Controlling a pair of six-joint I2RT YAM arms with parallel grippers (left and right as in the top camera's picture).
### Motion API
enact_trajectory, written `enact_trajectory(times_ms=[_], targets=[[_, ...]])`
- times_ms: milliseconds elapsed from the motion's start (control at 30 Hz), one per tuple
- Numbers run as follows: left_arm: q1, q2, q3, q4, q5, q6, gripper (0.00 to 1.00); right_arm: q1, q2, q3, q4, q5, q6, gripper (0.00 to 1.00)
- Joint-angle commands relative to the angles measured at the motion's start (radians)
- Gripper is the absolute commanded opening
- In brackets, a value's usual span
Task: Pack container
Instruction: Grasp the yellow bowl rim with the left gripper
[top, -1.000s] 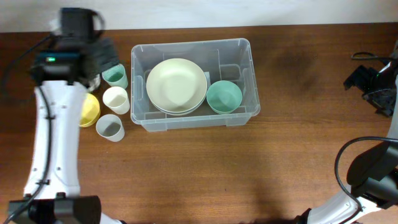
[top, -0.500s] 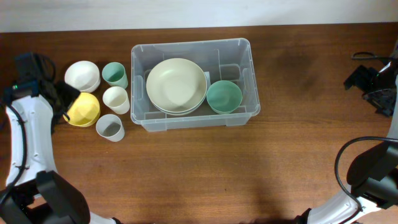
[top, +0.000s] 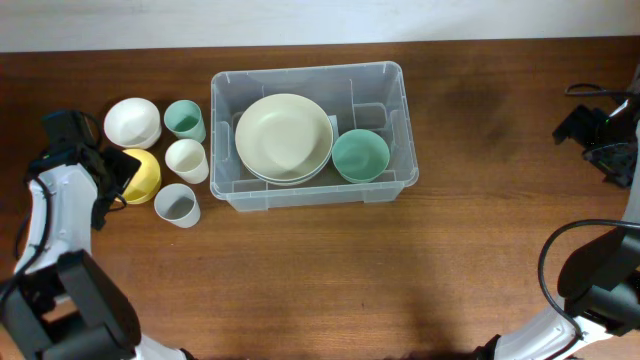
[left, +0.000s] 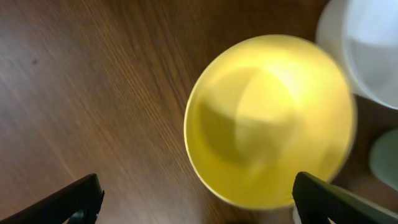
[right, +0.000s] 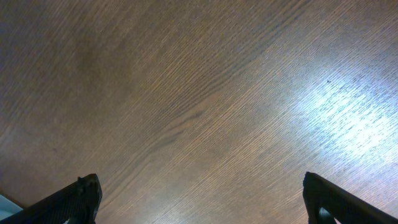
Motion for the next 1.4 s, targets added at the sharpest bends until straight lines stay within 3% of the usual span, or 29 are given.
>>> enact_trajectory(times_ms=[0,600,700,1100,1267,1367], targets=[[0.005,0.078,-0.005,0.007,0.008,-0.042,1.0,-0.003,-0.013,-0.004,0.0,0.002,-0.006,0.99],[0.005,0.162,-0.005,0.044,0.014,-0.047,0.99,-0.003,-0.013,-0.004,0.0,0.002,-0.006,0.99],[0.005,0.162,-0.005,0.05,0.014,-0.047,0.89,-0.003,-0.013,-0.004,0.0,0.002,-0.006,0.99],[0.005,0.215,-0.005,0.044,0.021,-0.046,0.89,-0.003,-0.013,-0.004,0.0,0.002,-0.006,0.99],[0.005,0.215,-0.005,0.05,0.021,-0.046,0.76,-0.003,-0.013,-0.004,0.0,0.002,-0.006,0.99],[0.005,0.215,-0.005,0.051,0.021,-0.046,0.74,-0.003,-0.013,-0.004,0.0,0.002,-0.006,0.99]])
